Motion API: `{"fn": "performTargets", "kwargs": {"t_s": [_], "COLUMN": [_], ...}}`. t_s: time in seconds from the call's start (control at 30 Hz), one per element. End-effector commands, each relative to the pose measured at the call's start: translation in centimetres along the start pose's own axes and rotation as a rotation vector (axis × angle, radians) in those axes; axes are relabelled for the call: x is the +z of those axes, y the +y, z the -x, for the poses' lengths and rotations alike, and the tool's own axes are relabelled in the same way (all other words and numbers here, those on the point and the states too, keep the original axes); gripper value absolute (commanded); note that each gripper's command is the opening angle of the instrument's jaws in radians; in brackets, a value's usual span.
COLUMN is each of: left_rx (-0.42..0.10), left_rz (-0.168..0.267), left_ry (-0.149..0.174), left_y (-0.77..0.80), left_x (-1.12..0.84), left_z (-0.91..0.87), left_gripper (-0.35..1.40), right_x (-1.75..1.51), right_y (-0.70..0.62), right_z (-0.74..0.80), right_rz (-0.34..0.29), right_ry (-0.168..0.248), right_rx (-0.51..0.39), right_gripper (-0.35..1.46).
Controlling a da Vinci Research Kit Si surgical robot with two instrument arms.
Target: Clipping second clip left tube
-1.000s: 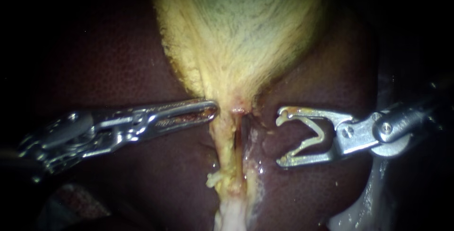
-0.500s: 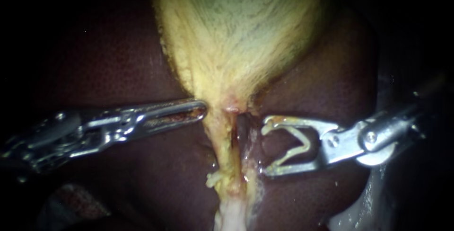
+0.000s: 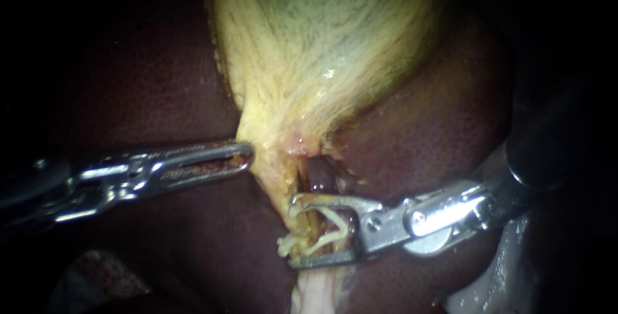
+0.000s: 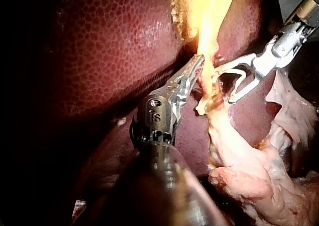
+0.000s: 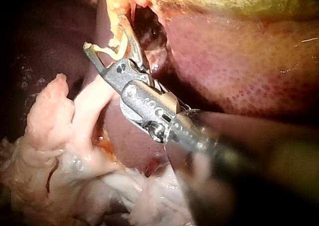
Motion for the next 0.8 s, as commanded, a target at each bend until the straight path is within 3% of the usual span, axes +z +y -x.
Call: {"fn": "performTargets", "kwargs": {"t_s": [0.03,0.17,0.4,0.57,0.8], "left_rx": [0.000,-0.001,-0.002,-0.003,-0.003], "left_rz": [-0.001,-0.001,-0.001,-0.001,0.001], "left_ry": [-0.001,-0.004,-0.010,-0.010,-0.011], "left_y": [-0.01,-0.04,-0.11,-0.12,-0.14], "left_x": [-0.01,-0.04,-0.07,-0.06,-0.01], "left_z": [0.00,0.00,0.01,0.01,0.02], "left_gripper": [-0.35,-0.35,-0.35,-0.35,-0.35], "right_x": [-0.01,-0.02,0.12,0.35,0.64], "right_y": [0.02,0.12,0.19,0.12,-0.05], "right_z": [0.04,0.17,0.25,0.31,0.36], "right_rz": [0.009,0.027,0.043,0.046,-0.069], "right_ry": [-0.017,-0.077,-0.101,-0.112,-0.102], "right_rx": [-0.001,-0.001,-0.002,-0.011,-0.017], "right_gripper": [0.60,0.59,0.58,0.59,0.55]}}
